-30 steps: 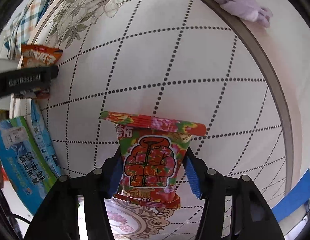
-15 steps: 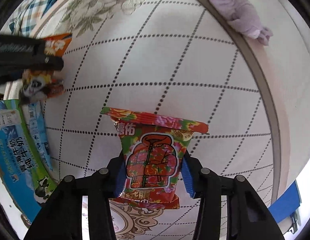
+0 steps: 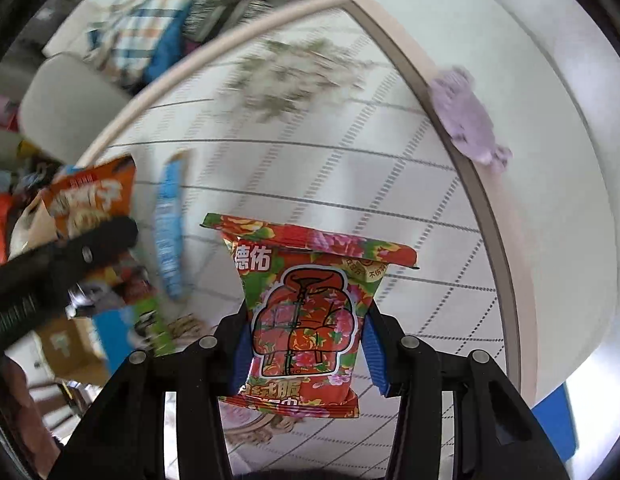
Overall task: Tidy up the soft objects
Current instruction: 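Carry both snack bags into the box and release them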
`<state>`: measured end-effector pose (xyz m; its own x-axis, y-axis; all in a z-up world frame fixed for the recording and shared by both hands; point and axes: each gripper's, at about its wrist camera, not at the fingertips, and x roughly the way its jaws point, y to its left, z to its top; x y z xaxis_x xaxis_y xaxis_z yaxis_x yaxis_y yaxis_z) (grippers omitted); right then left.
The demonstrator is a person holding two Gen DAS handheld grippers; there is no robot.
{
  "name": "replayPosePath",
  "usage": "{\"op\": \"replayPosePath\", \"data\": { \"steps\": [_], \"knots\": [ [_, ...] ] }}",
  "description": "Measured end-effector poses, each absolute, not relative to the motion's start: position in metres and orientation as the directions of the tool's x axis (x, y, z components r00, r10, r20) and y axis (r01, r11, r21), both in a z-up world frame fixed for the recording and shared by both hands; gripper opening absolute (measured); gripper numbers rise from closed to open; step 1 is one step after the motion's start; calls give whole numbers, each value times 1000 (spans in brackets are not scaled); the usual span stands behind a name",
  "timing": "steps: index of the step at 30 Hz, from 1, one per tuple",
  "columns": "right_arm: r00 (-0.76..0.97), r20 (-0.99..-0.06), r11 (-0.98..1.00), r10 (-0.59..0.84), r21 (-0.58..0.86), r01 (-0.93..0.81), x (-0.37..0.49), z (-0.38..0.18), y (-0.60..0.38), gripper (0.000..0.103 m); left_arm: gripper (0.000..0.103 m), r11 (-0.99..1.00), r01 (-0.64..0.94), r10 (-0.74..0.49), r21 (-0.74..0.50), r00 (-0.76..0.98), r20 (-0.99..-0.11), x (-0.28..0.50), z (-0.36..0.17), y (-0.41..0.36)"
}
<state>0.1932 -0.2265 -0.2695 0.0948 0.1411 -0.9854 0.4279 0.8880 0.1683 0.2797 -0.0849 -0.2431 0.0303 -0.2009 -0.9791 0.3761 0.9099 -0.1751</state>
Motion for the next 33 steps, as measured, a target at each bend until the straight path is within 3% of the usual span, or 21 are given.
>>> {"op": "replayPosePath", "data": {
  "steps": [8, 14, 21, 33],
  "knots": [
    [179, -961, 941, 209, 247, 230, 206, -190, -148, 49, 42, 957, 240, -204, -163, 156, -966, 278, -177, 27],
    [193, -956, 967, 222, 241, 86, 228, -163, -70, 49, 42, 985, 136, -131, -106, 194, -972, 274, -169, 112],
    [147, -973, 984, 177, 180, 2, 245, -181, 3, 49, 42, 994, 55, -103, -96, 145, -984, 266, -202, 176],
    [43, -998, 999, 47, 45, -28, 255, -262, 55, 49, 43, 994, 14, -104, -104, -8, -995, 261, -282, 206]
  ]
}}
